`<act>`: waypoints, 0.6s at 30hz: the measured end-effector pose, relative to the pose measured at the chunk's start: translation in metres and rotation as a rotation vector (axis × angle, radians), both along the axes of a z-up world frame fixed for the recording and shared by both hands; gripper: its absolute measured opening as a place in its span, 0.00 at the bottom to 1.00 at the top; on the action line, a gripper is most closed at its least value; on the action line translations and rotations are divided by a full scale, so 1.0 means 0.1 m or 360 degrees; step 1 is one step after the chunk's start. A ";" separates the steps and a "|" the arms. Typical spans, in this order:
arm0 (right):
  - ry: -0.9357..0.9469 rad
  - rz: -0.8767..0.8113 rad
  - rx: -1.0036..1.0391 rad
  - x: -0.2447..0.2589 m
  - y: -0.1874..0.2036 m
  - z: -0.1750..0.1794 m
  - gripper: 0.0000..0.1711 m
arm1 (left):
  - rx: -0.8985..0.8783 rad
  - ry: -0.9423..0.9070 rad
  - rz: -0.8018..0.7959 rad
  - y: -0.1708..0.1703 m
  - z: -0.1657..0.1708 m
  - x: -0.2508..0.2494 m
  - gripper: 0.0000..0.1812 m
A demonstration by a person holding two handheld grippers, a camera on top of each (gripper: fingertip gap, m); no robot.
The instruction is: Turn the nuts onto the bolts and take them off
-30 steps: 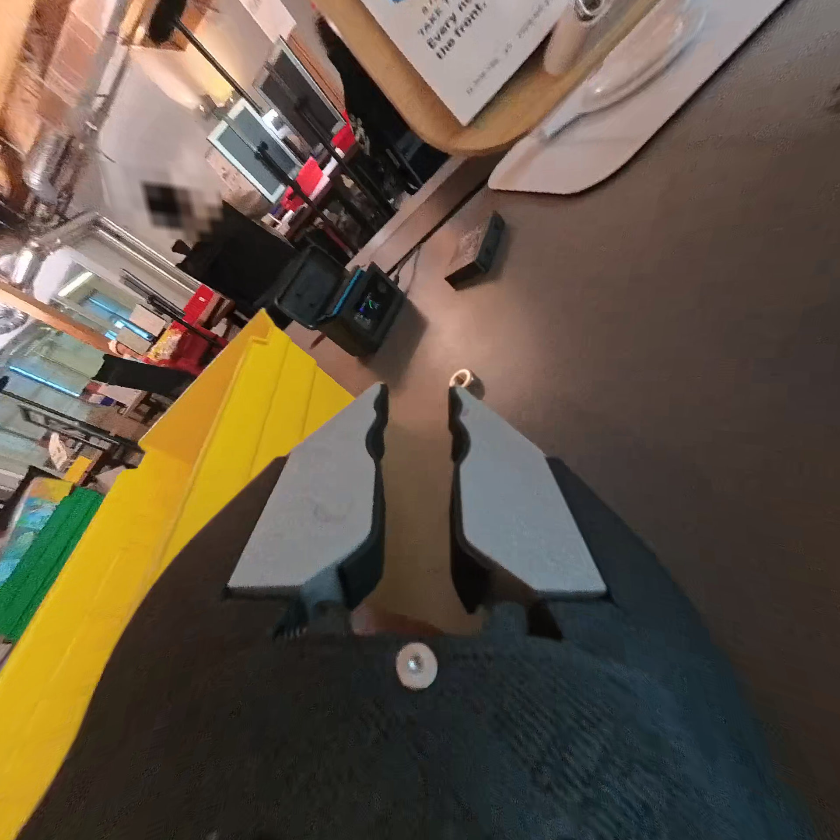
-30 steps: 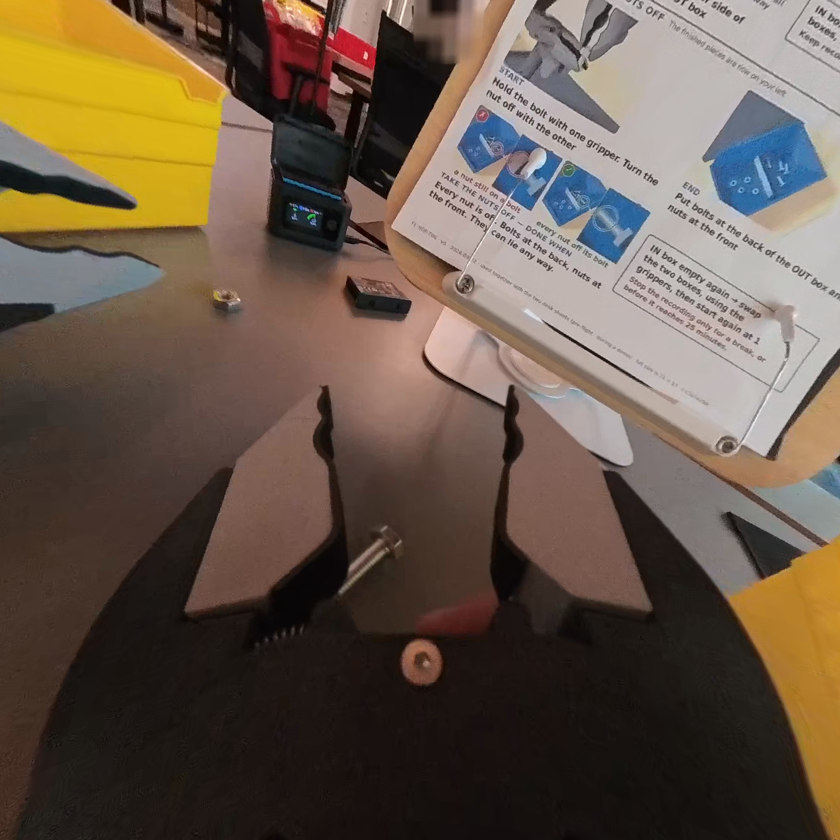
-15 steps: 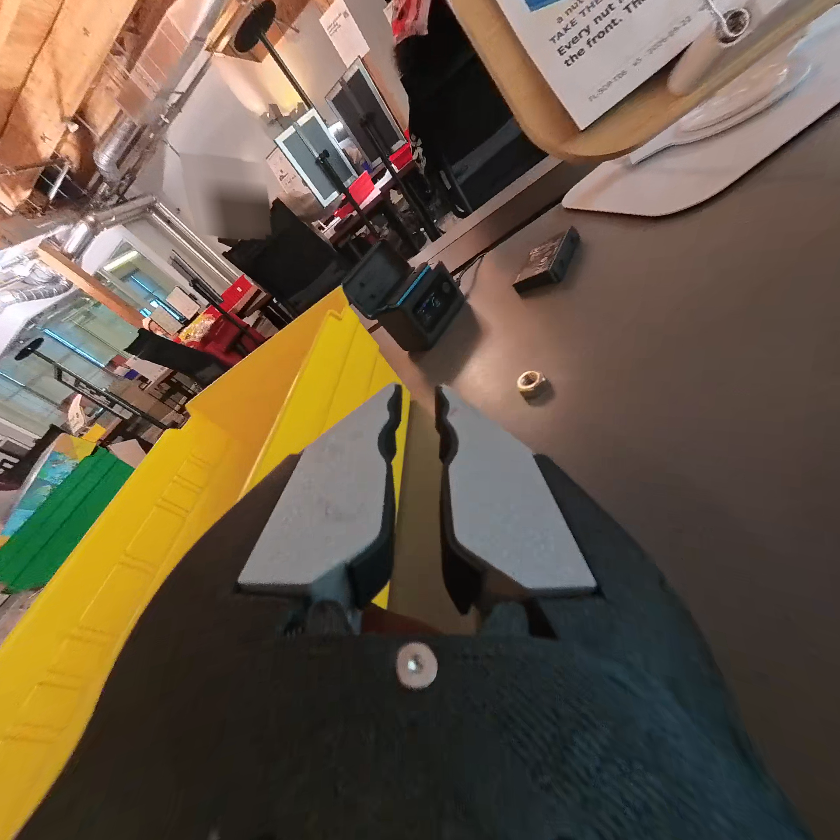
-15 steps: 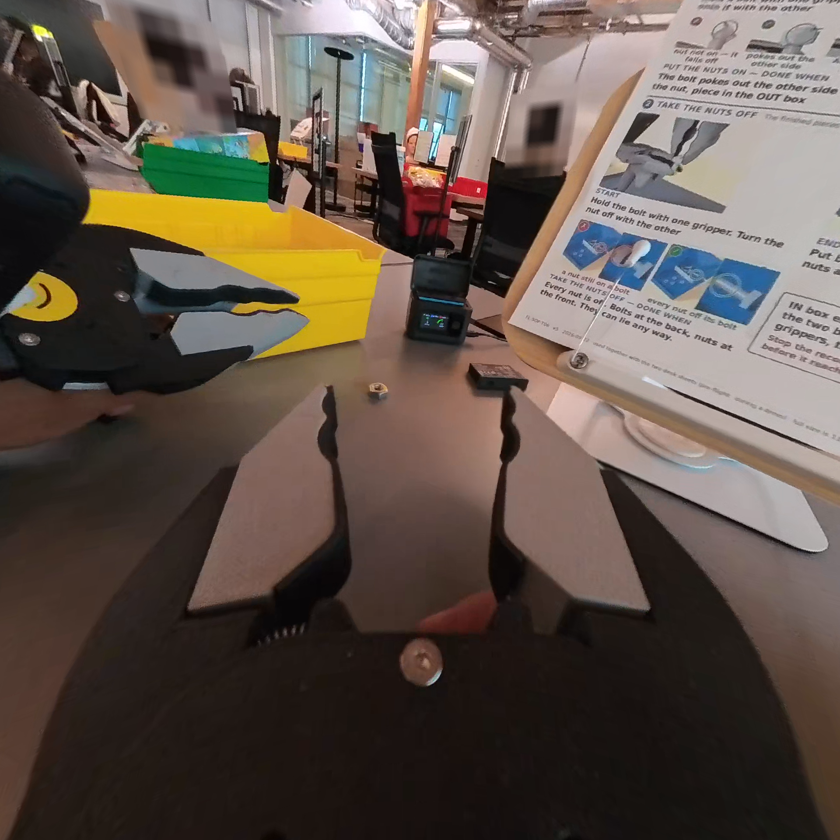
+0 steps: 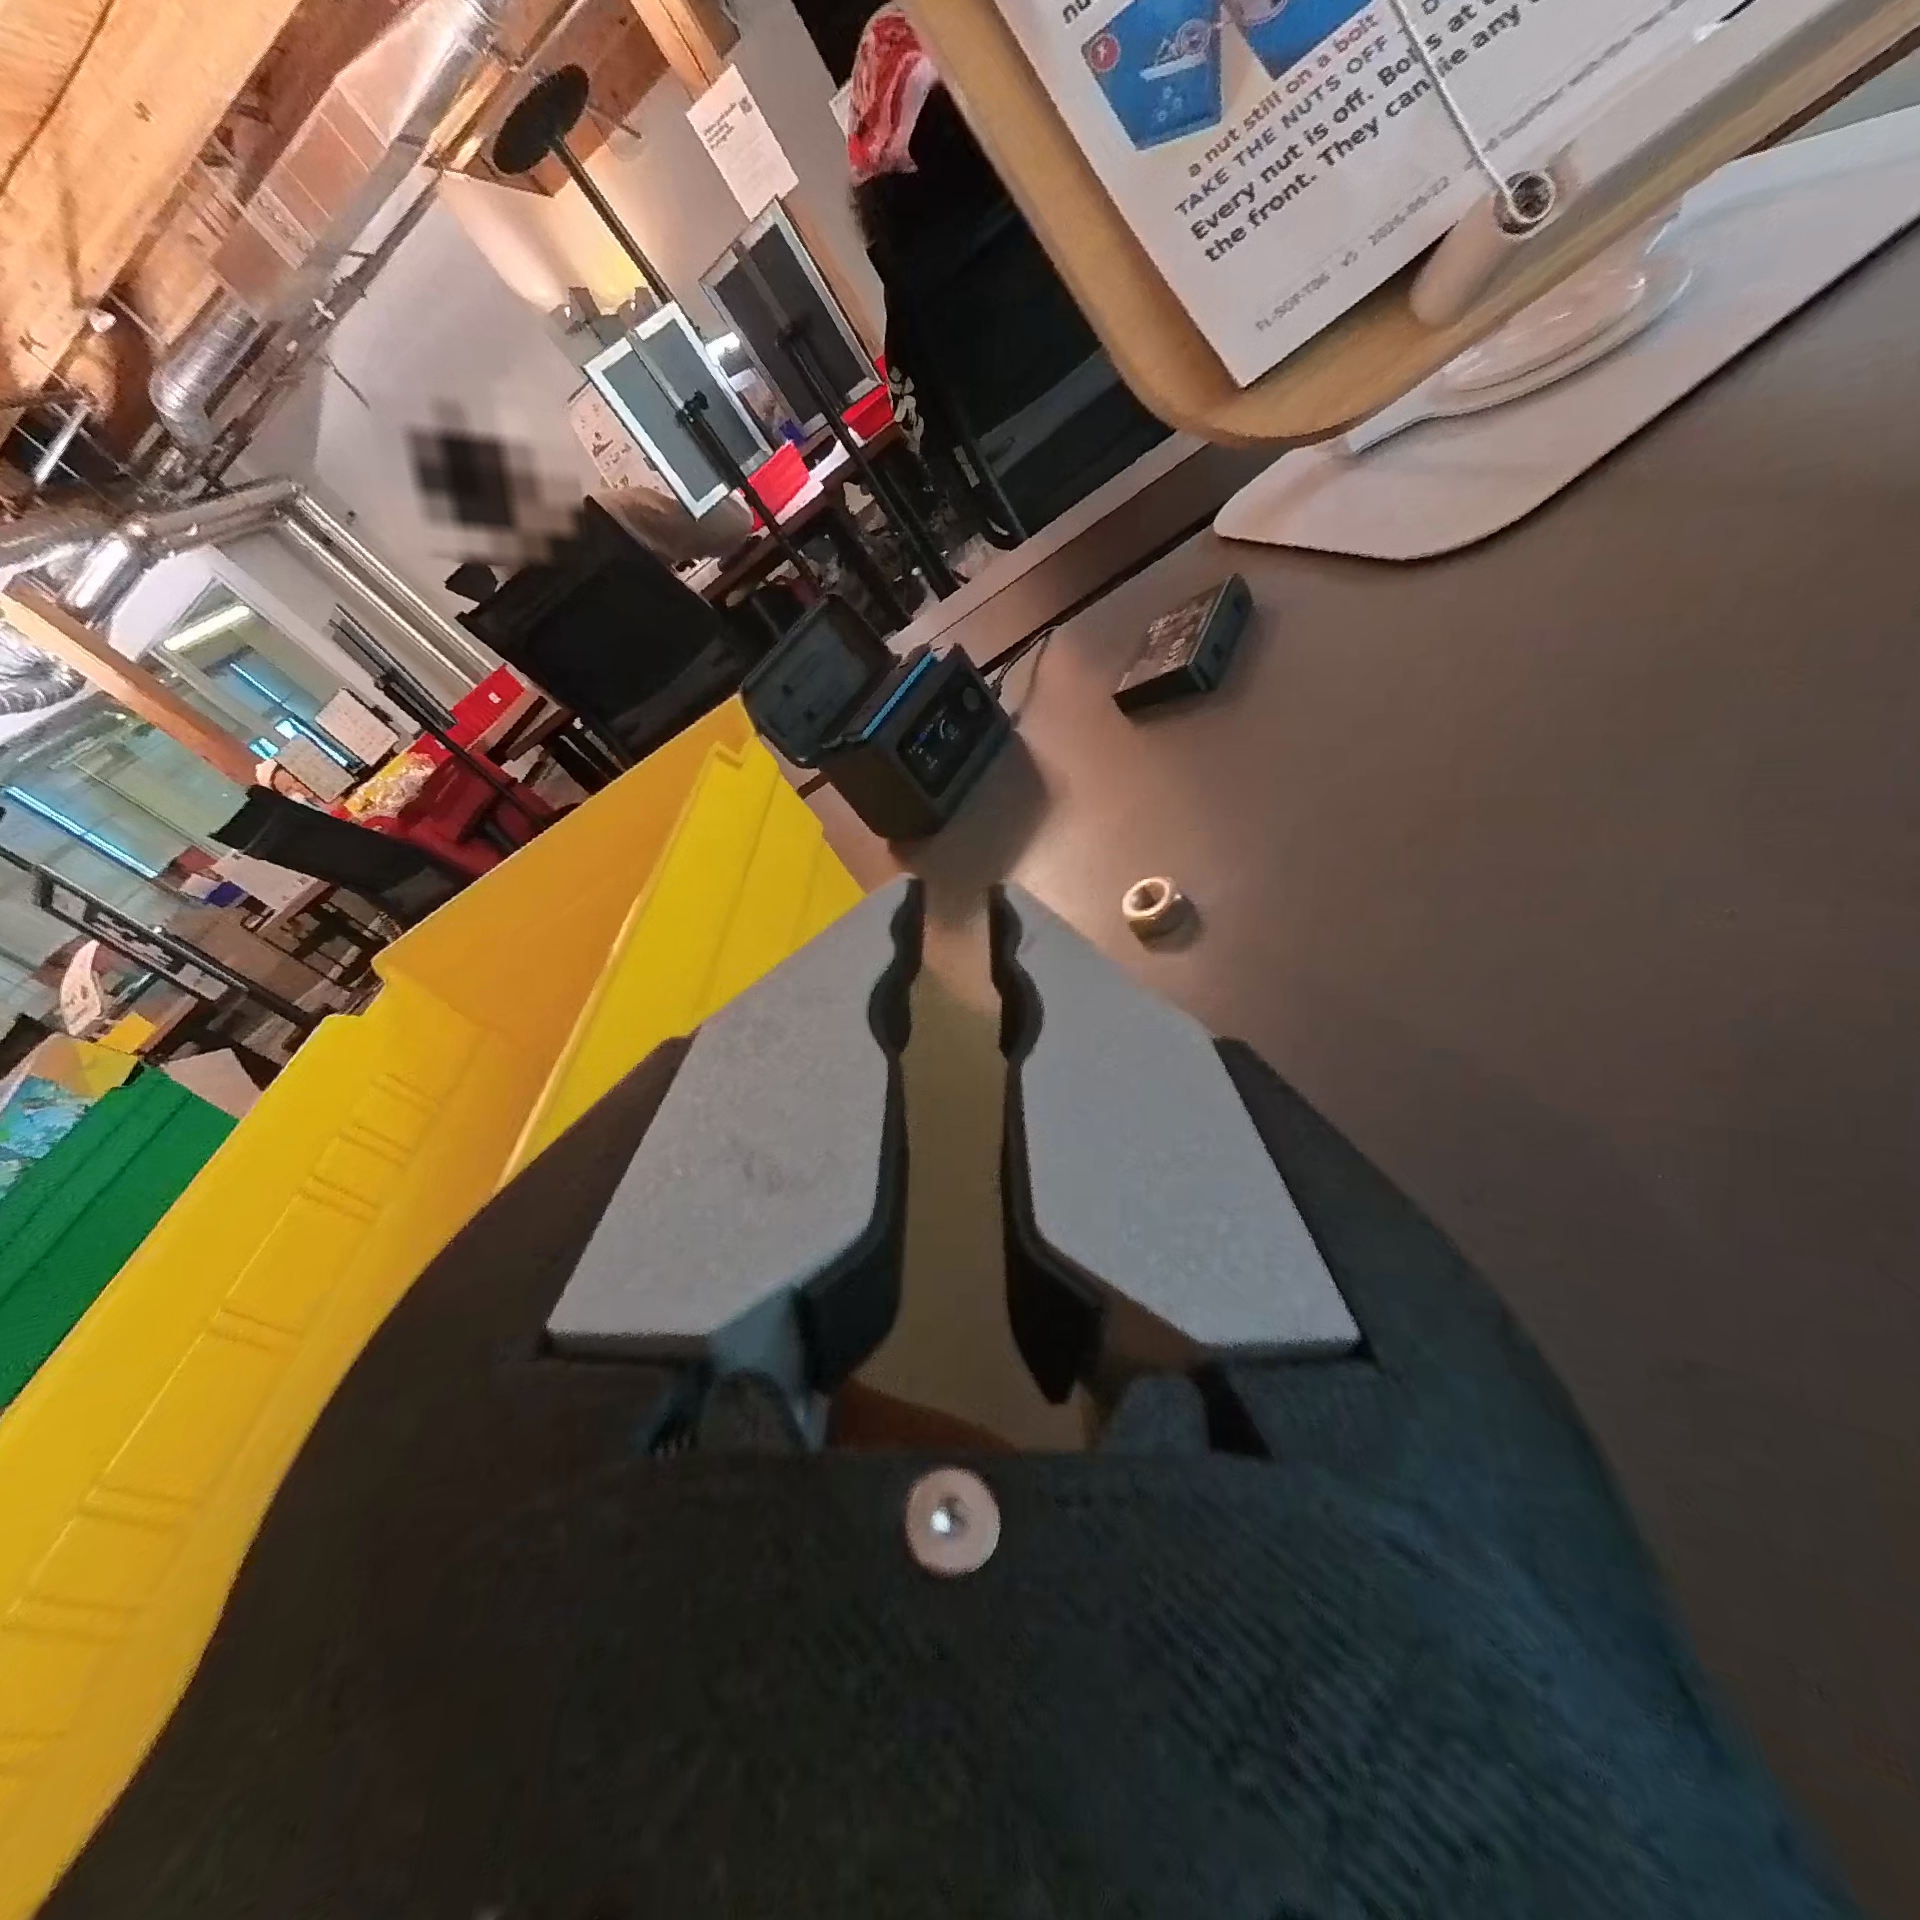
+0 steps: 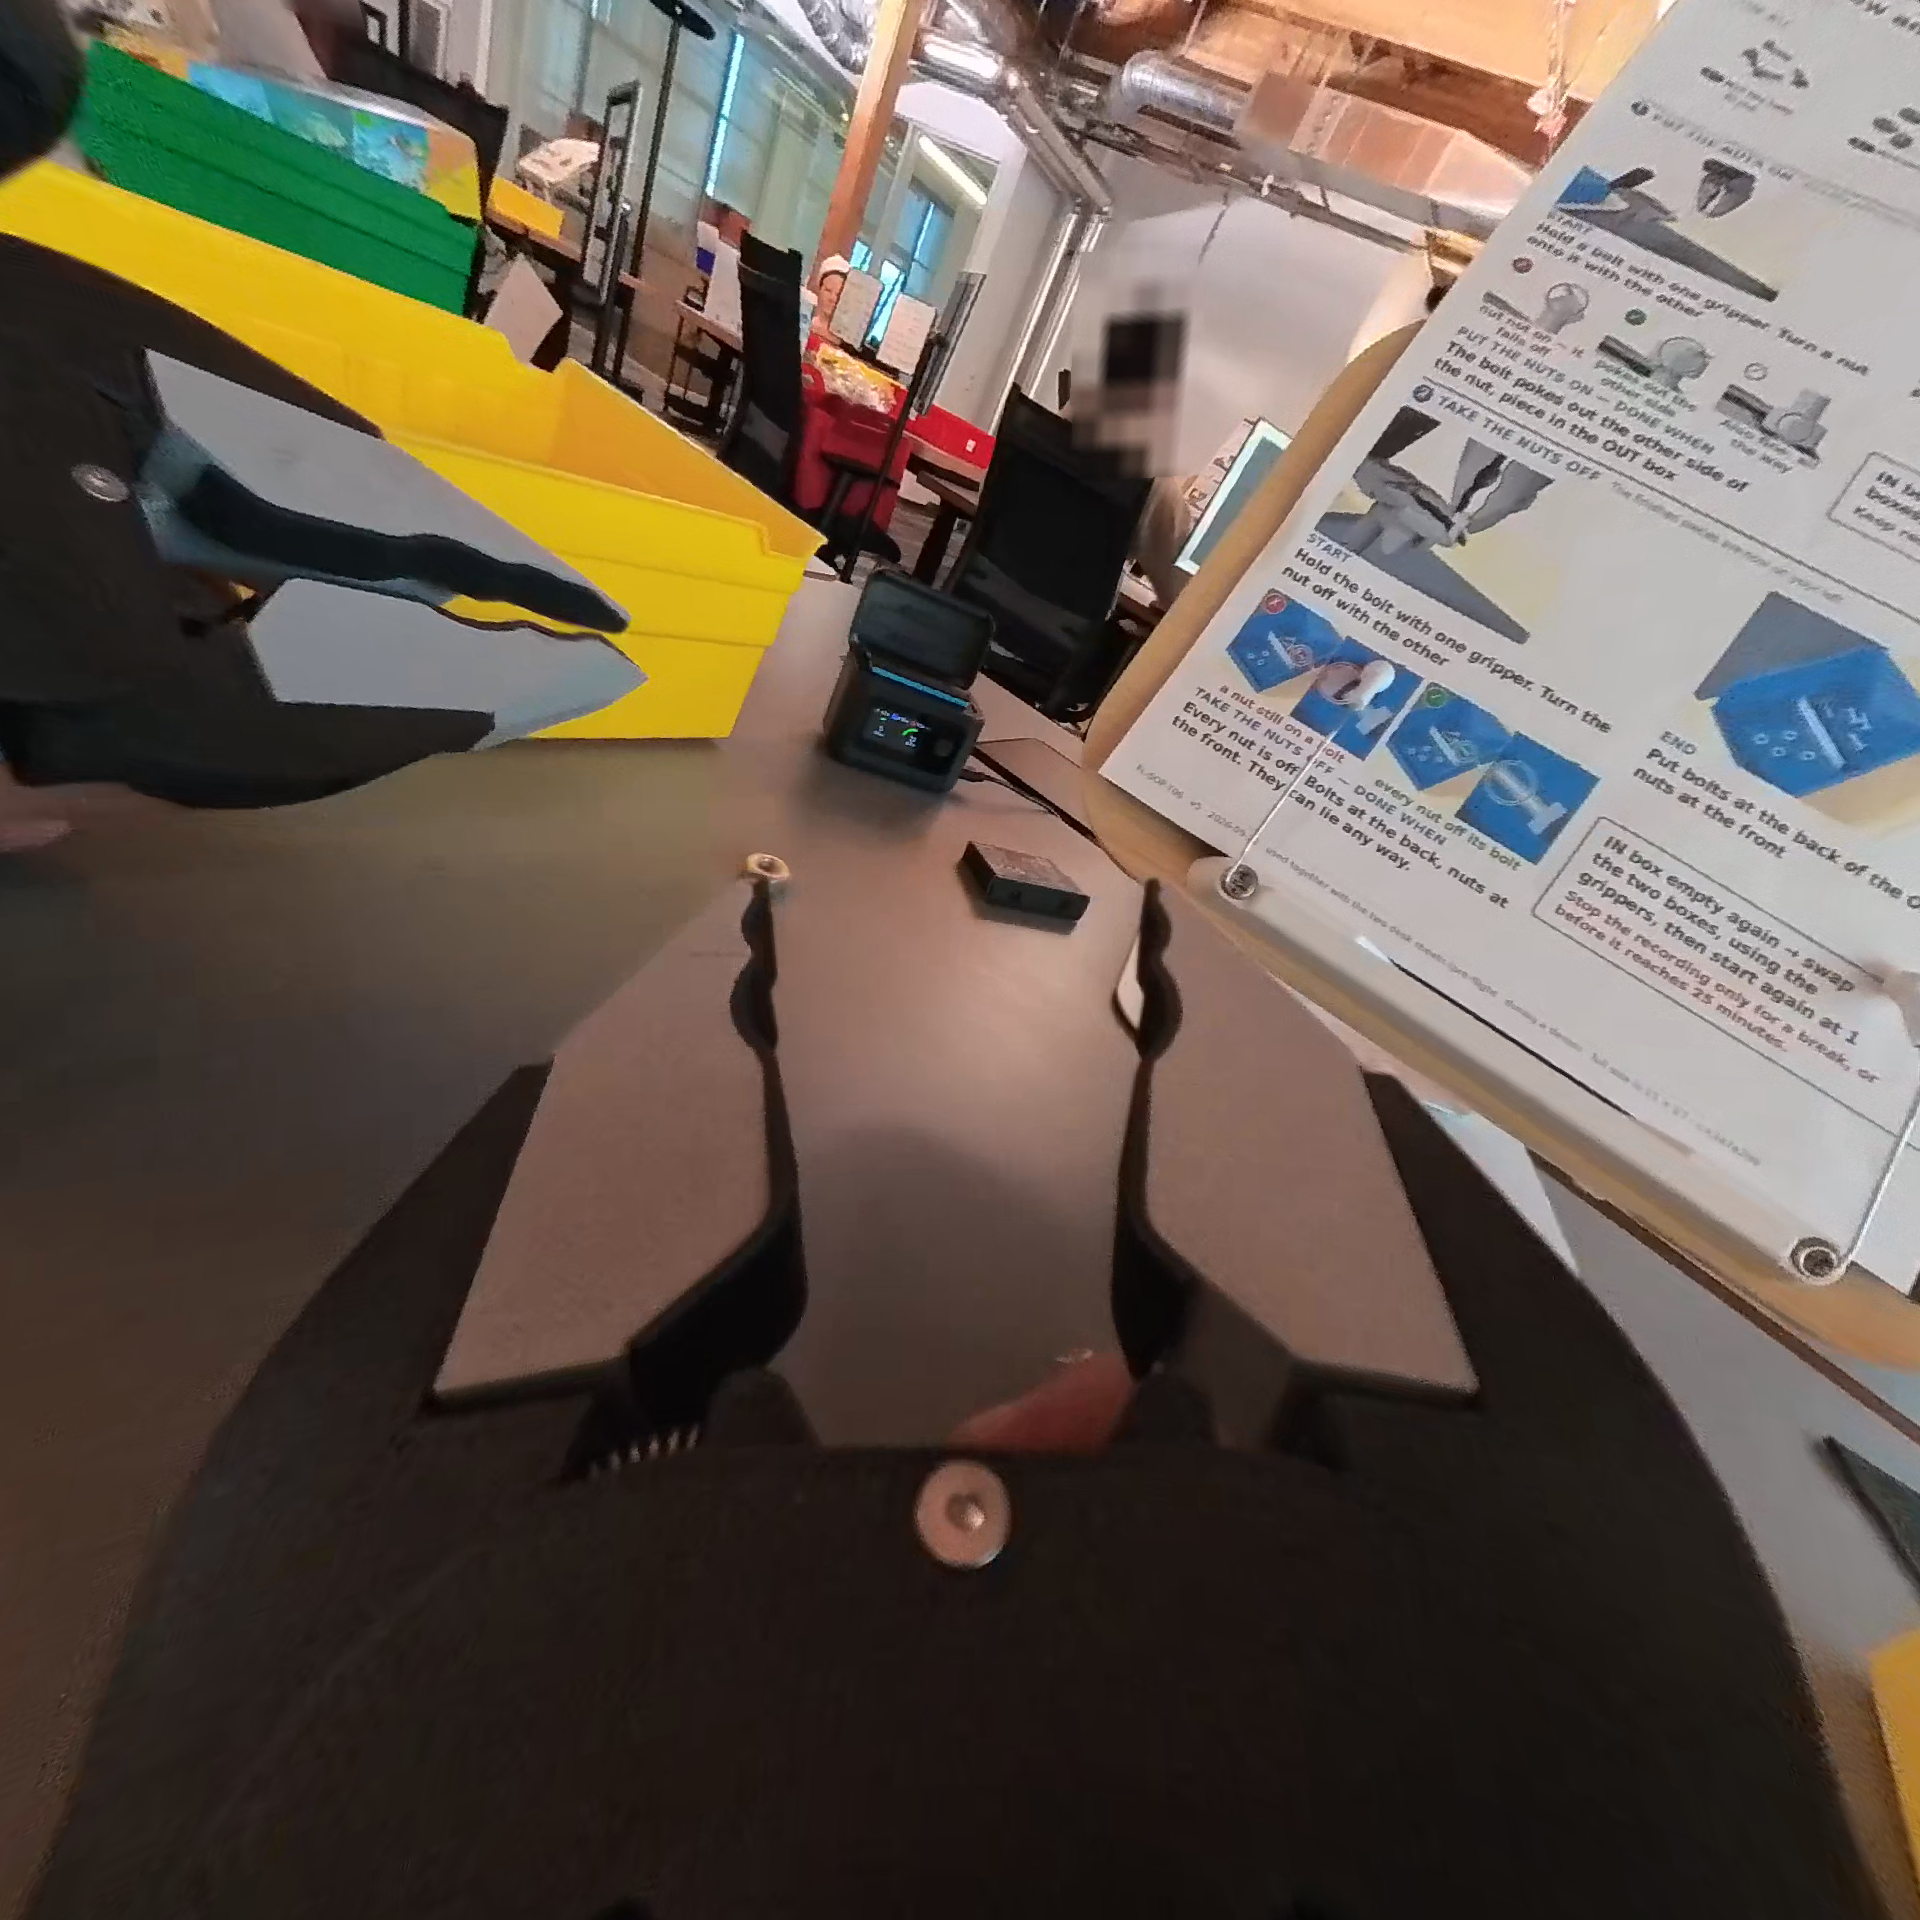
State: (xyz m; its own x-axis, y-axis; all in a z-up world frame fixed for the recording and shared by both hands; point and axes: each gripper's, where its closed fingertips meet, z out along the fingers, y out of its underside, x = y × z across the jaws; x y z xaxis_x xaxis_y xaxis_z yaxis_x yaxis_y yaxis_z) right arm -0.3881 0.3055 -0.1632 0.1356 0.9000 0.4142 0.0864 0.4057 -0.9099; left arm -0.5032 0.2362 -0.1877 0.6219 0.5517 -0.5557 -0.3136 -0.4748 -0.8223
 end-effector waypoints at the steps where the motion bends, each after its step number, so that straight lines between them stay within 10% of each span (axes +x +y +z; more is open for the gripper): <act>1: -0.0008 -0.0027 -0.0002 -0.01 0.04 -0.01 0.40 | -0.0010 -0.0001 -0.0014 0.02 -0.01 0.02 0.05; 18: -0.0173 -0.0105 -0.0364 0.12 0.66 -0.15 0.37 | -0.0066 -0.0145 -0.0052 0.09 -0.11 0.09 0.09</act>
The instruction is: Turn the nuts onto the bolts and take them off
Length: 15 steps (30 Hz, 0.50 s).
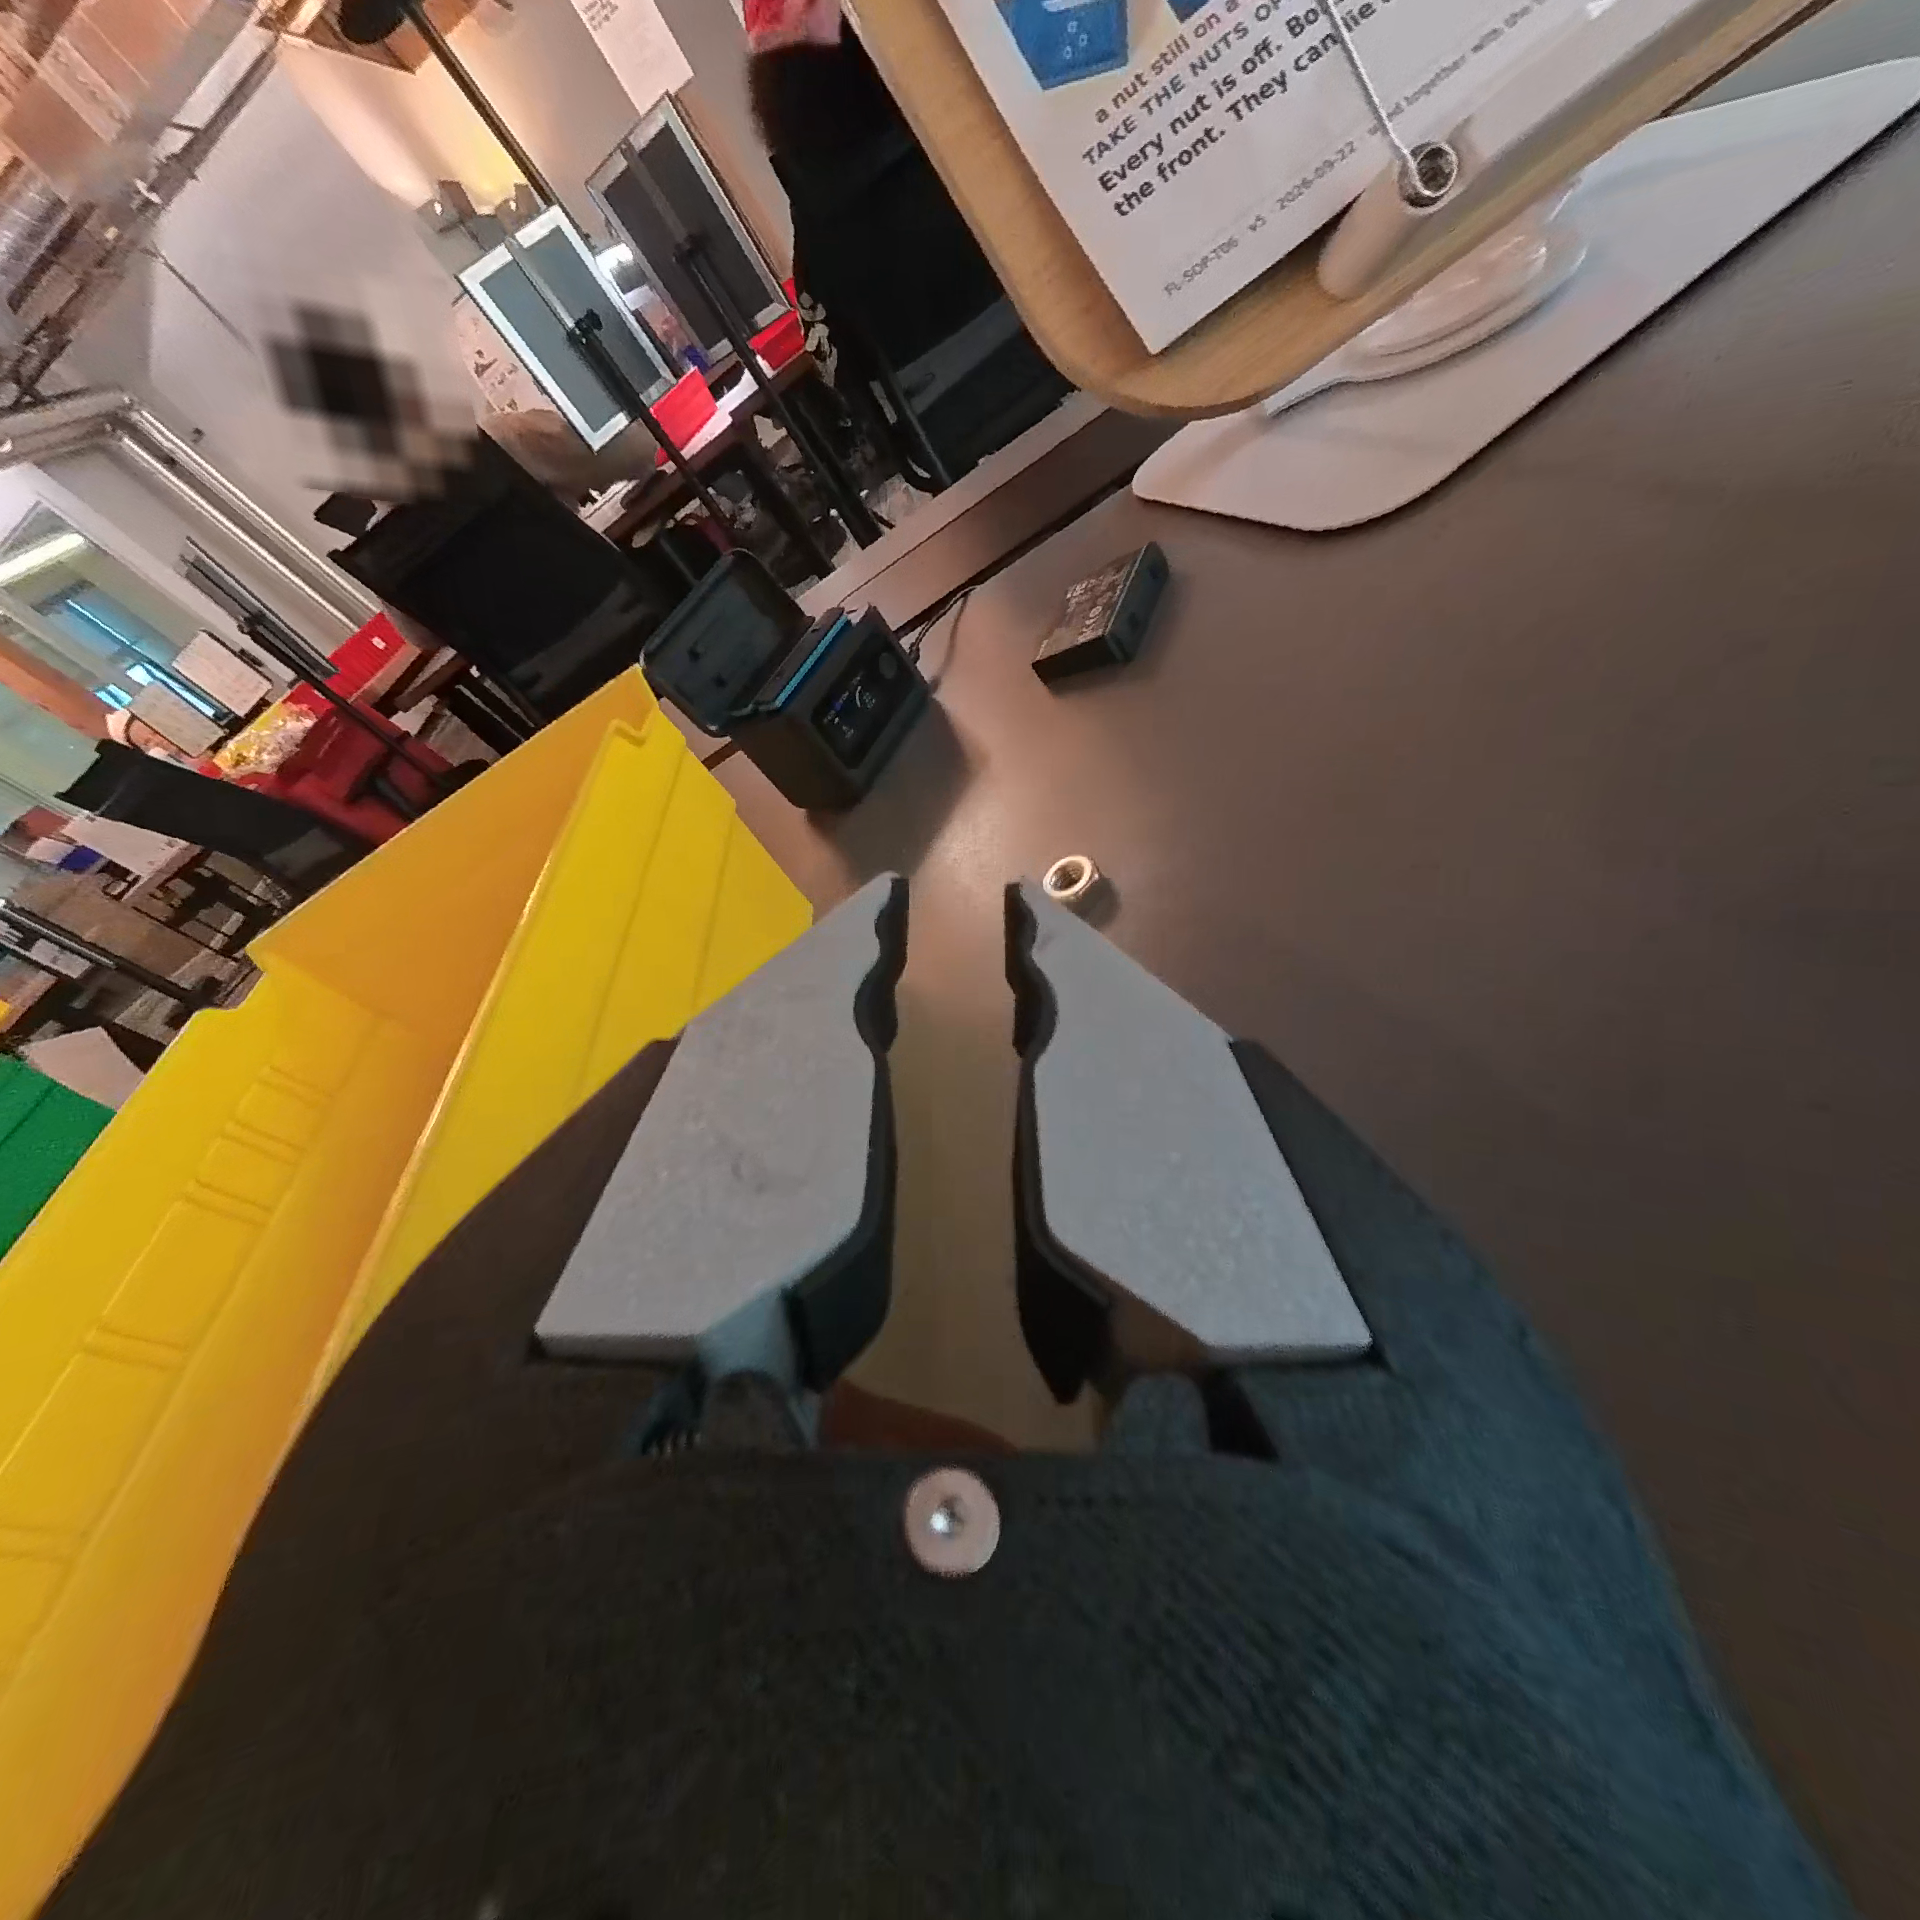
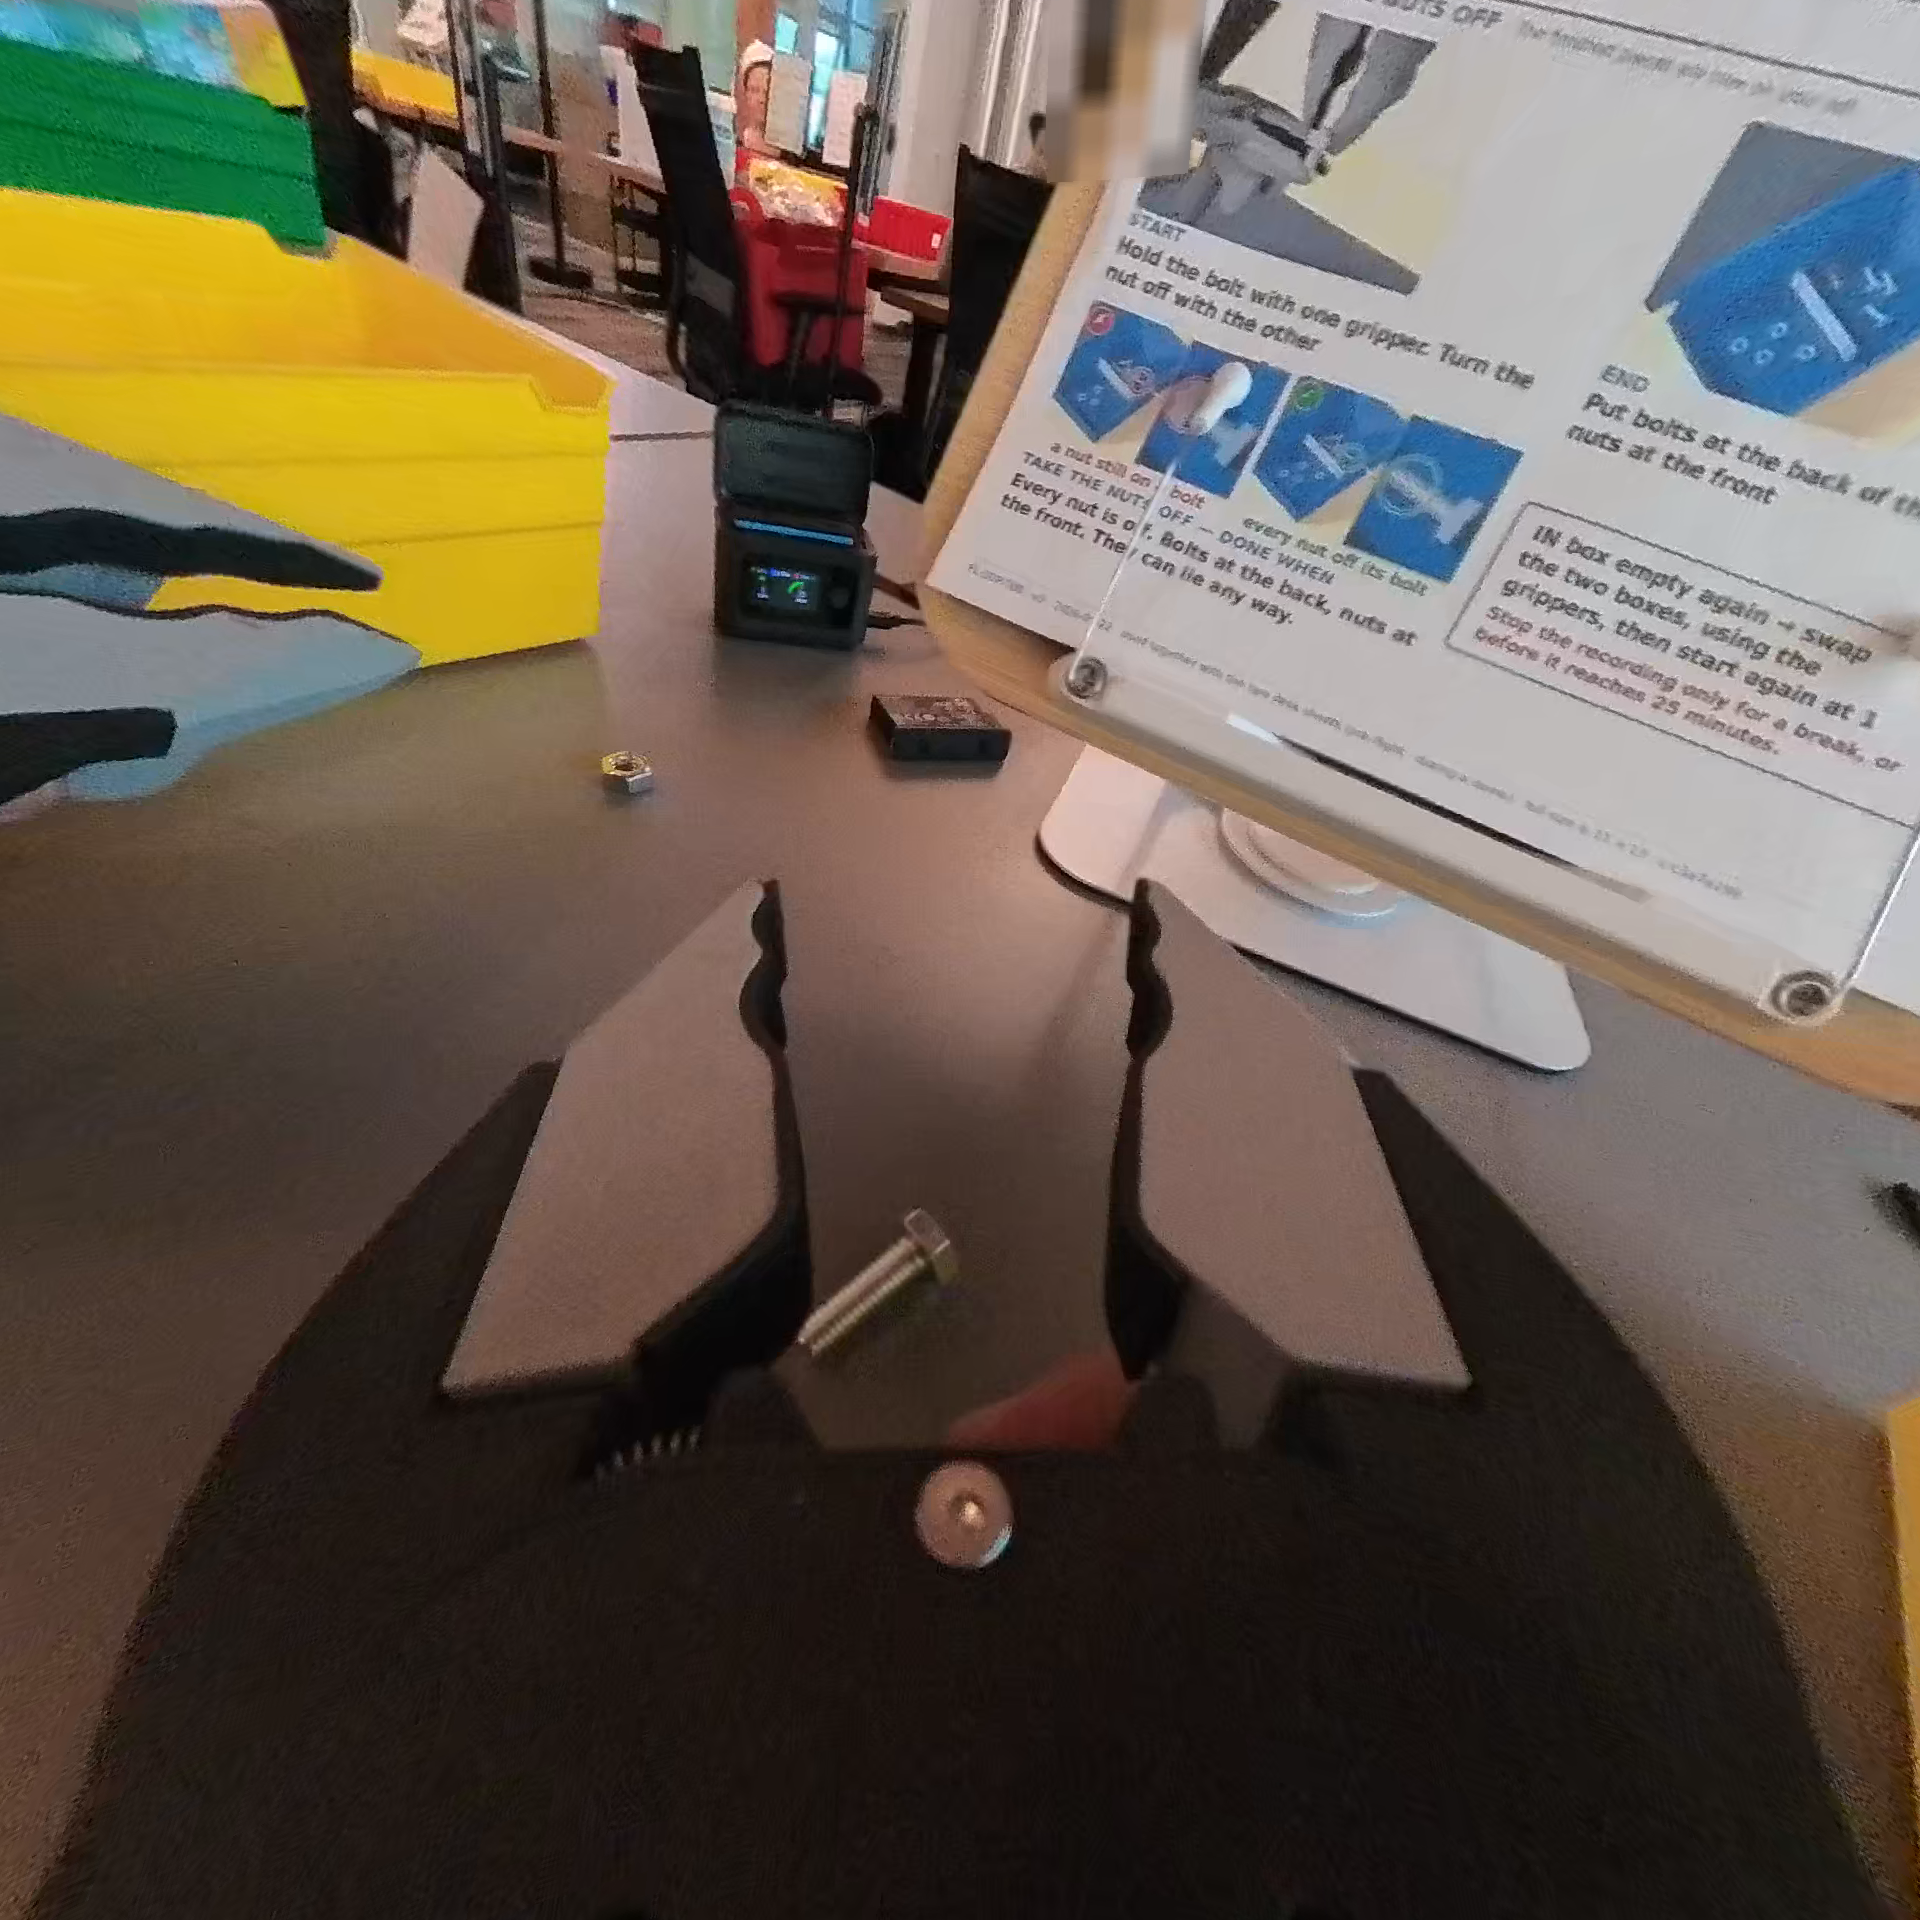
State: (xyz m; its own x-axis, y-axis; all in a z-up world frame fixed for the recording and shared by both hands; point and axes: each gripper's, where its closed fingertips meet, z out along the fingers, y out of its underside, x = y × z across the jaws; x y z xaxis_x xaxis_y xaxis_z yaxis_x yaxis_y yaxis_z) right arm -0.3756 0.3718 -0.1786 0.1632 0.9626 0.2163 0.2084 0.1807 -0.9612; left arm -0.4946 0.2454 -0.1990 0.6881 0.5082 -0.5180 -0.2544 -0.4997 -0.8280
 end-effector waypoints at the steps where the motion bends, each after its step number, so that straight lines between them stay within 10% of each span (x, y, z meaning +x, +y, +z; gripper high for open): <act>1: -0.0002 -0.0018 -0.0031 0.03 0.06 0.00 0.38 | -0.0007 -0.0014 0.0004 0.00 -0.01 -0.01 0.09; 15: -0.0206 -0.0014 -0.0180 0.13 0.20 -0.23 0.38 | -0.0442 -0.0471 0.0027 0.34 -0.58 -0.39 0.21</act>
